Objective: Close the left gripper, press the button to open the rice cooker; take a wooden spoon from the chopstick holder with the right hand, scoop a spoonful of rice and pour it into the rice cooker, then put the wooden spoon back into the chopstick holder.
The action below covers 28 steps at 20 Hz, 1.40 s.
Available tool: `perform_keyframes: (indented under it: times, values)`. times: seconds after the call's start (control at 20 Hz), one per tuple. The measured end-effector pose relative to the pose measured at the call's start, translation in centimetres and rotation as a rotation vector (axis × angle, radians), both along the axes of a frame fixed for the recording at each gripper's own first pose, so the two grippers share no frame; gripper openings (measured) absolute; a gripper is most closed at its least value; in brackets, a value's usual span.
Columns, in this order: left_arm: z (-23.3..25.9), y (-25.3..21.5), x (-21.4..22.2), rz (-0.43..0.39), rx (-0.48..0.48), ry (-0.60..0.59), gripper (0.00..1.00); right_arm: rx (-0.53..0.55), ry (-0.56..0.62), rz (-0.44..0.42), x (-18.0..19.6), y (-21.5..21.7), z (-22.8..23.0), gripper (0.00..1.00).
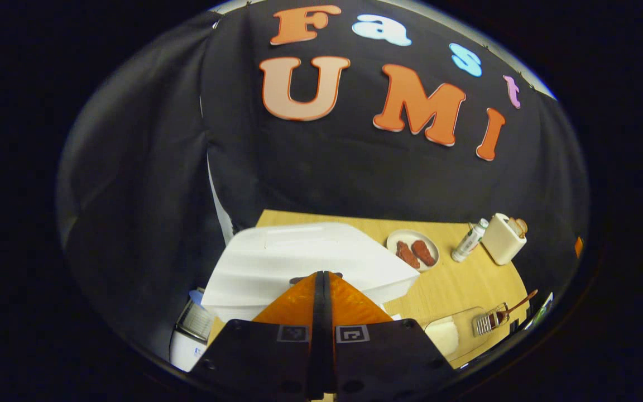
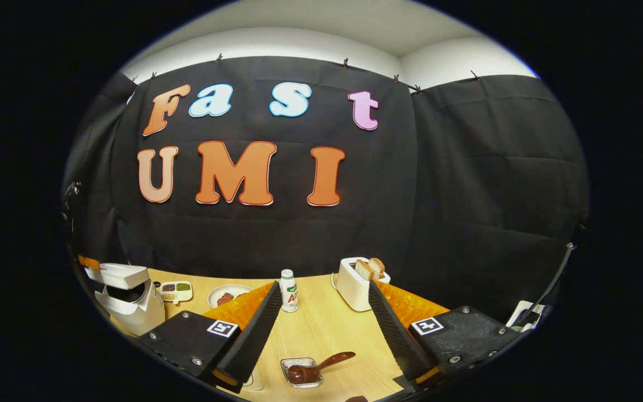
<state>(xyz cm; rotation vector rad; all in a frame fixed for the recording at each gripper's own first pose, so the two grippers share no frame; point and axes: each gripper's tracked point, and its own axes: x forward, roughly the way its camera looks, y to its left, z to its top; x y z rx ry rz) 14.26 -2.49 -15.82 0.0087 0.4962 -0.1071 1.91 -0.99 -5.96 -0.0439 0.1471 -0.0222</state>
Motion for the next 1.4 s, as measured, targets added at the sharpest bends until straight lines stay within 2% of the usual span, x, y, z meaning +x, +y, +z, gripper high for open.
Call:
perform_keyframes:
  times: [0.15,0.3,0.8,1.0,1.05,1.1,1.2,1.25,1.3,1.35,1.4]
  values:
    - [5.0,-0.7,-1.8,-0.008,-0.051,-0.096,0.04,-0.002,-0.019,-0.001,-0.3,-0.4,0.8,0.97]
    - [8.1,-0.3,-3.2,0.0,-0.06,-0.161,0.04,0.002,-0.034,0.009,-0.6,-0.7,1.3,0.97]
    - [13.0,0.0,-8.1,0.026,-0.066,-0.303,0.04,0.043,-0.059,0.031,-1.4,-1.4,1.3,0.97]
    - [13.0,0.6,-8.8,0.049,-0.024,-0.326,0.05,0.079,-0.063,0.038,-1.2,-2.0,0.1,0.97]
    - [13.5,0.7,-9.0,0.057,-0.019,-0.331,0.05,0.092,-0.062,0.038,-1.2,-2.3,-0.5,0.93]
    - [13.6,0.6,-8.9,0.06,-0.021,-0.339,0.05,0.108,-0.058,0.033,-1.0,-2.6,-1.3,0.97]
    - [14.4,1.1,-9.2,0.079,-0.023,-0.359,0.18,0.15,-0.043,0.029,-0.6,-2.9,-2.8,0.97]
    - [14.6,1.1,-9.4,0.087,-0.032,-0.369,0.18,0.173,-0.028,0.029,-0.3,-3.0,-3.8,0.97]
    - [14.9,1.1,-9.4,0.09,-0.039,-0.381,0.24,0.194,-0.011,0.028,-0.2,-3.1,-4.8,0.97]
    - [15.3,0.8,-9.8,0.087,-0.049,-0.389,0.19,0.213,-0.001,0.024,0.0,-3.3,-5.6,0.97]
    - [15.6,0.7,-10.0,0.085,-0.049,-0.394,0.29,0.226,0.012,0.015,0.3,-3.7,-6.5,0.97]
